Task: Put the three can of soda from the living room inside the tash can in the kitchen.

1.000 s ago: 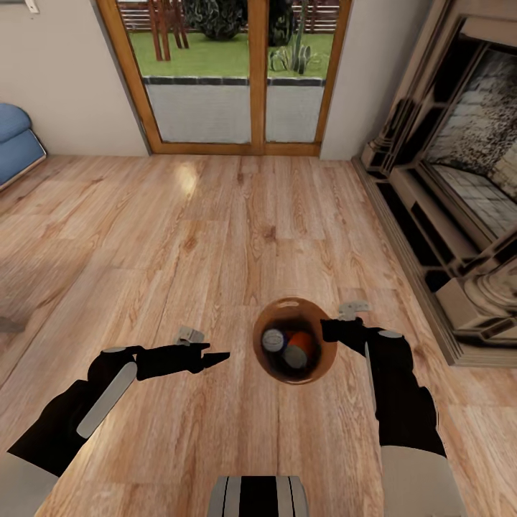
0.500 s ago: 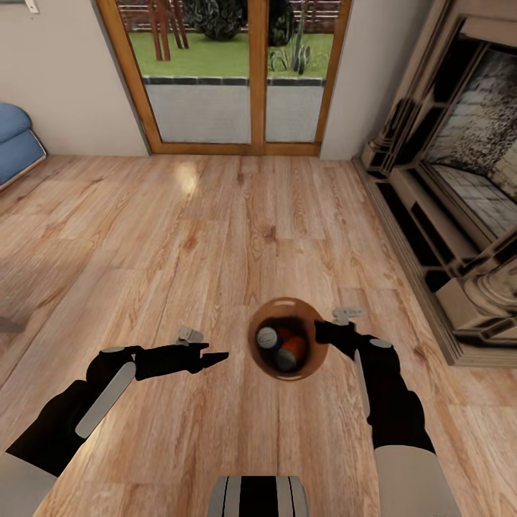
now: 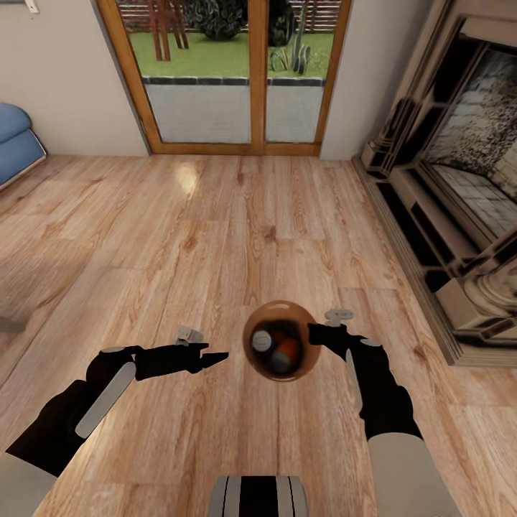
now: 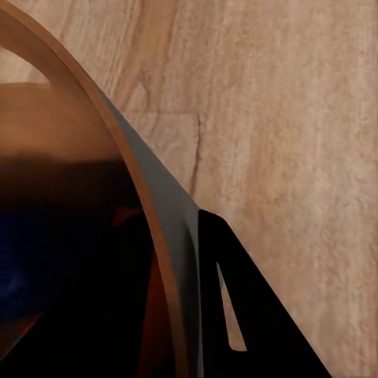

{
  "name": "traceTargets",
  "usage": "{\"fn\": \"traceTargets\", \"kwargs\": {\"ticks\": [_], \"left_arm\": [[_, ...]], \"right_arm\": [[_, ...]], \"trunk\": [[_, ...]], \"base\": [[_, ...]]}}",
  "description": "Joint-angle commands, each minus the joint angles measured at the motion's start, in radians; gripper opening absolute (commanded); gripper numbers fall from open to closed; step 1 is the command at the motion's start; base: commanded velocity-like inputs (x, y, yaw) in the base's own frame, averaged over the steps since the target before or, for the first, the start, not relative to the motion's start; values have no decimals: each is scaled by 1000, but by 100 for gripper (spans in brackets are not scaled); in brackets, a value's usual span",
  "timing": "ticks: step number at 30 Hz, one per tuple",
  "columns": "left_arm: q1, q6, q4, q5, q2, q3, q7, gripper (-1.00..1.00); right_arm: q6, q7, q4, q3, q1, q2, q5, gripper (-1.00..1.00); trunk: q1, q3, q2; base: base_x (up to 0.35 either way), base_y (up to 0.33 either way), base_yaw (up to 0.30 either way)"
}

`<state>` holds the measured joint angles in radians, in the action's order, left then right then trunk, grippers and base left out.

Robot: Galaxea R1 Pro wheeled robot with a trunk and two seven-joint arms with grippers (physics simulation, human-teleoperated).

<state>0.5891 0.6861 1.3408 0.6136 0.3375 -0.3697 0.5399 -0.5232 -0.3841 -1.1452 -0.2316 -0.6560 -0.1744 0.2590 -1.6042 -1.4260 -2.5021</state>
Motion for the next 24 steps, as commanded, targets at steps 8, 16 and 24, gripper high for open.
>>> {"fn": "traceTargets", "kwargs": {"ticks": [8, 16, 24], "left_arm": [[0, 0, 0, 0, 0, 0, 0, 100], [0, 0, 0, 0, 0, 0, 0, 100], [0, 0, 0, 0, 0, 0, 0, 100]], "right_arm": [[45, 32, 55, 1, -4, 0, -17, -100], [92, 46, 112, 1, -7, 0, -16, -100], [94, 47, 118, 1, -7, 0, -17, -100]], "trunk": [[0, 0, 0], [0, 0, 0], [0, 0, 0]], "base": [[0, 0, 0], [0, 0, 0], [0, 0, 0]]}}
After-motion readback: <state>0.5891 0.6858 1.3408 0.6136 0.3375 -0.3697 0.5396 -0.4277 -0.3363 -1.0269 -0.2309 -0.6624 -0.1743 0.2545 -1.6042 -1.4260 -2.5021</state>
